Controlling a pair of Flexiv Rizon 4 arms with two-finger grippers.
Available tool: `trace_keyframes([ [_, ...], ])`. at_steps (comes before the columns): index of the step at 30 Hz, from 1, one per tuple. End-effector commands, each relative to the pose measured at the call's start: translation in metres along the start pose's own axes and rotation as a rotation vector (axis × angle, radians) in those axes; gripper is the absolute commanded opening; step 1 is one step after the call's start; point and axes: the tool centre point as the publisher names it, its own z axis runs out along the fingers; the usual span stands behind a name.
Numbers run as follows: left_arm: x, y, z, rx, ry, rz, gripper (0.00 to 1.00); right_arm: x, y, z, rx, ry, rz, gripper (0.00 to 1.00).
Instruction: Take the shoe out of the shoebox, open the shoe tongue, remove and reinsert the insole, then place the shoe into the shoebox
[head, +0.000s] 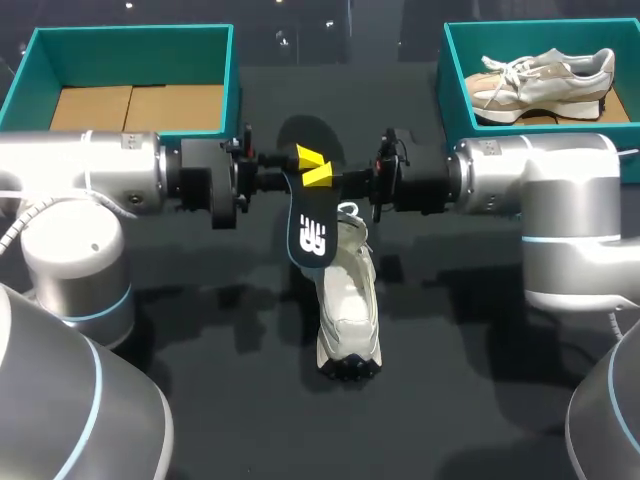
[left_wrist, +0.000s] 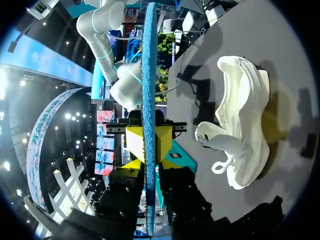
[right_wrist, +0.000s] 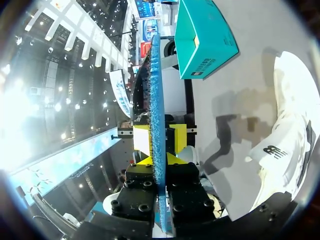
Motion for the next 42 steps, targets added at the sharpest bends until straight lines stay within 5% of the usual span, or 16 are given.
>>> trace_keyframes([
  [1, 0.001, 0.0, 0.003, -0.001, -0.003, 0.003, 0.0, -0.002, 0.0, 0.002, 0.002, 0.001, 0.001, 0.0],
  [5, 0.0, -0.002, 0.004, 0.003, -0.008, 0.002, 0.0, -0.003, 0.0, -0.001, 0.0, 0.008, 0.002, 0.0],
  [7, 0.001, -0.003, 0.004, 0.004, -0.008, 0.001, 0.0, -0.004, -0.001, -0.004, 0.001, 0.016, -0.005, 0.42],
  [9, -0.001, -0.004, 0.002, 0.006, -0.006, 0.004, 0.0, -0.004, -0.004, -0.012, 0.009, 0.024, -0.03, 1.0],
  [18, -0.015, -0.006, -0.015, -0.005, -0.011, 0.005, 0.0, 0.004, -0.02, -0.064, 0.03, -0.017, -0.174, 1.0],
  [23, -0.02, -0.017, -0.024, -0.009, -0.004, -0.012, 0.0, 0.001, -0.026, -0.096, 0.125, -0.087, -0.323, 1.0],
  [35, -0.033, -0.04, -0.04, -0.025, 0.018, -0.005, 0.0, 0.001, -0.026, -0.096, 0.125, -0.087, -0.323, 1.0],
  [42, -0.04, -0.056, -0.048, -0.012, -0.002, -0.105, 0.0, -0.005, -0.04, -0.123, 0.332, -0.37, -0.622, 1.0],
])
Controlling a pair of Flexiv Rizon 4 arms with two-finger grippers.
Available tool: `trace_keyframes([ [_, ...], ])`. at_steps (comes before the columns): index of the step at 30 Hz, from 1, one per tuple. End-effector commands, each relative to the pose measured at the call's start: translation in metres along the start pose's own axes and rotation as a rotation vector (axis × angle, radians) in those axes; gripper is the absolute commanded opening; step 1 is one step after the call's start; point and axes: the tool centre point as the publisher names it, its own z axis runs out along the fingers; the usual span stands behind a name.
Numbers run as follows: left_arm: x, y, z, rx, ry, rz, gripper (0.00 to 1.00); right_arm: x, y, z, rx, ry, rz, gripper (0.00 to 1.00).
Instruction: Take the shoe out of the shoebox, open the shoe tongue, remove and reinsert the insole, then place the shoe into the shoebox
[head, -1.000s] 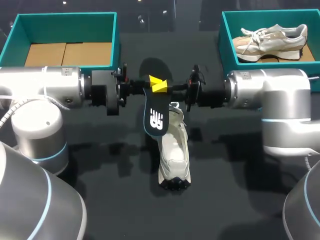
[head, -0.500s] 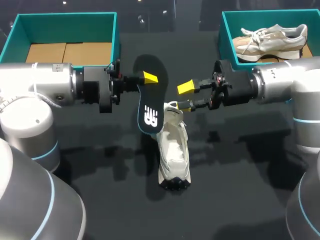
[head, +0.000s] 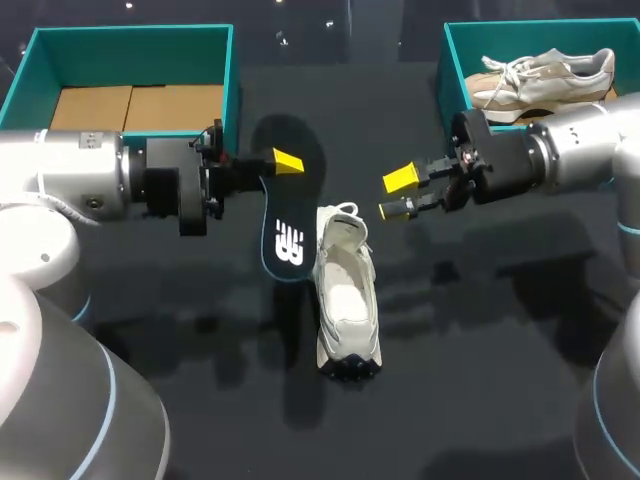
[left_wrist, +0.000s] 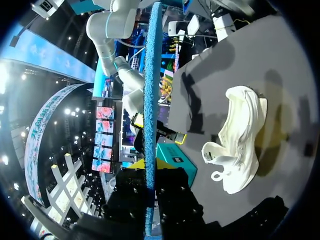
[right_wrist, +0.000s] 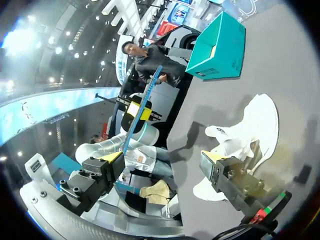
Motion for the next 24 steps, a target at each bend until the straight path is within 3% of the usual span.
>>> trace_keyframes([
  [1, -0.003, -0.014, -0.011, 0.001, -0.002, -0.06, 0.0, -0.001, -0.01, -0.023, 0.229, -0.198, -0.181, 1.0],
  [15, -0.003, -0.014, -0.011, 0.001, -0.002, -0.06, 0.0, -0.001, -0.01, -0.023, 0.229, -0.198, -0.181, 1.0],
  [24, -0.001, -0.063, -0.001, 0.006, 0.033, -0.179, 0.0, -0.005, -0.044, -0.053, 0.36, -0.32, -0.38, 1.0],
])
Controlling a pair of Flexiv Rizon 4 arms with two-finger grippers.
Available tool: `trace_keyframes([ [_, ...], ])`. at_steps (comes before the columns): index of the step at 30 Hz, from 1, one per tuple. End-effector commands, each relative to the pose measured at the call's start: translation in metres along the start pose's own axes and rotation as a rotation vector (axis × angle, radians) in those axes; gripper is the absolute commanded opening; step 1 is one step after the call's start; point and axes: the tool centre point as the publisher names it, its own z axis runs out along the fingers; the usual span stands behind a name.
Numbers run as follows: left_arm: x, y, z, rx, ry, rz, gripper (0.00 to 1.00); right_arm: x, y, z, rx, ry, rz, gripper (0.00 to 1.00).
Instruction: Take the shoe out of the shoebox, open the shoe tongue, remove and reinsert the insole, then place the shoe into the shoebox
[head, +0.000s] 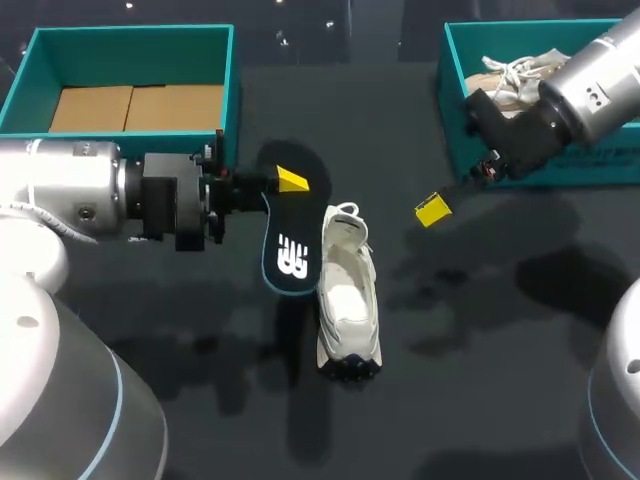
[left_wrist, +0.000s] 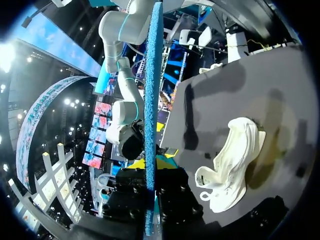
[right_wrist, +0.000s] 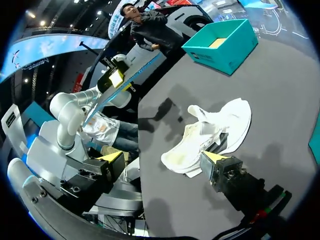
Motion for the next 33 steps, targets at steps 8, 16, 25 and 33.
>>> trace_keyframes([
  [8, 0.015, -0.053, 0.002, -0.017, 0.011, -0.146, 0.0, 0.003, -0.047, -0.014, 0.092, -0.24, -0.221, 1.0],
  [16, 0.036, -0.079, 0.012, 0.02, 0.091, -0.258, 0.0, -0.013, -0.064, 0.012, 0.173, -0.41, -0.203, 1.0],
  [25, 0.053, -0.086, 0.023, 0.027, 0.093, -0.297, 0.0, -0.028, -0.072, 0.033, 0.203, -0.437, -0.173, 1.0],
  [33, 0.053, -0.086, 0.023, 0.027, 0.093, -0.297, 0.0, -0.028, -0.072, 0.033, 0.203, -0.437, -0.173, 1.0],
])
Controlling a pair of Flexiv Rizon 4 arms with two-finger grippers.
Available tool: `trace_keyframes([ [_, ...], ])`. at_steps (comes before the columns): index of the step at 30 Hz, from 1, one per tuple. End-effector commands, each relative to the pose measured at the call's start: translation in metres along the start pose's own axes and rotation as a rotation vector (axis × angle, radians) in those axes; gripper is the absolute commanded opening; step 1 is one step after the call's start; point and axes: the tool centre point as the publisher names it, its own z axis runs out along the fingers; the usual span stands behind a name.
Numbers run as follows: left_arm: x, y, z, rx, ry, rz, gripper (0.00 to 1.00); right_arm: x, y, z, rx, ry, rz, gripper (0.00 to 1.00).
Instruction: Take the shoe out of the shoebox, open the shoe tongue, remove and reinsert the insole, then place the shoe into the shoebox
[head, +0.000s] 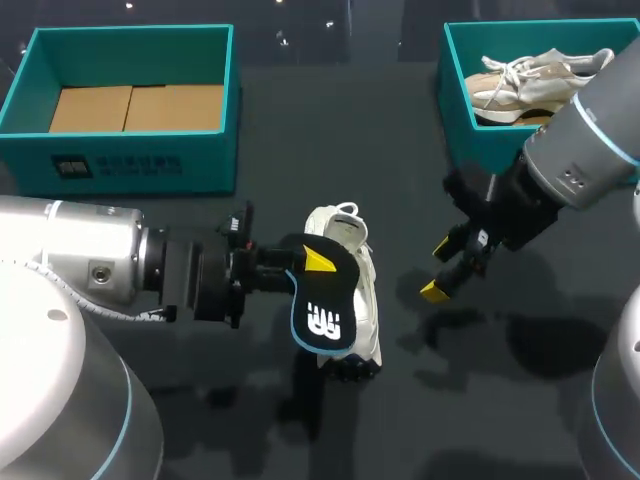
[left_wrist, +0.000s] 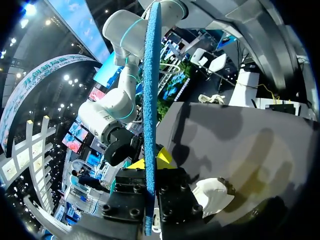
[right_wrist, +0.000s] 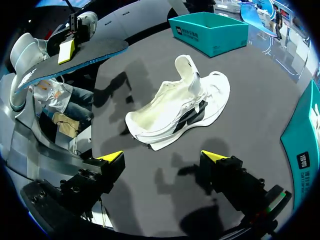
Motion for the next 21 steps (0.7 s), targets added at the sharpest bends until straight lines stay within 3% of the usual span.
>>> trace_keyframes([
  [1, 0.0, 0.0, 0.003, -0.003, 0.001, 0.001, 0.0, -0.001, 0.001, 0.001, 0.003, 0.0, 0.001, 1.0],
  [4, 0.008, 0.004, 0.011, 0.013, 0.019, -0.012, 0.0, 0.002, 0.002, 0.003, -0.009, -0.014, -0.055, 1.0],
  [10, 0.016, 0.006, 0.011, 0.025, 0.038, -0.027, 0.0, 0.01, 0.009, 0.021, 0.056, -0.103, -0.214, 1.0],
  [21, 0.032, 0.017, 0.014, 0.036, -0.012, -0.092, 0.0, 0.006, 0.012, 0.048, 0.098, -0.142, -0.305, 1.0],
])
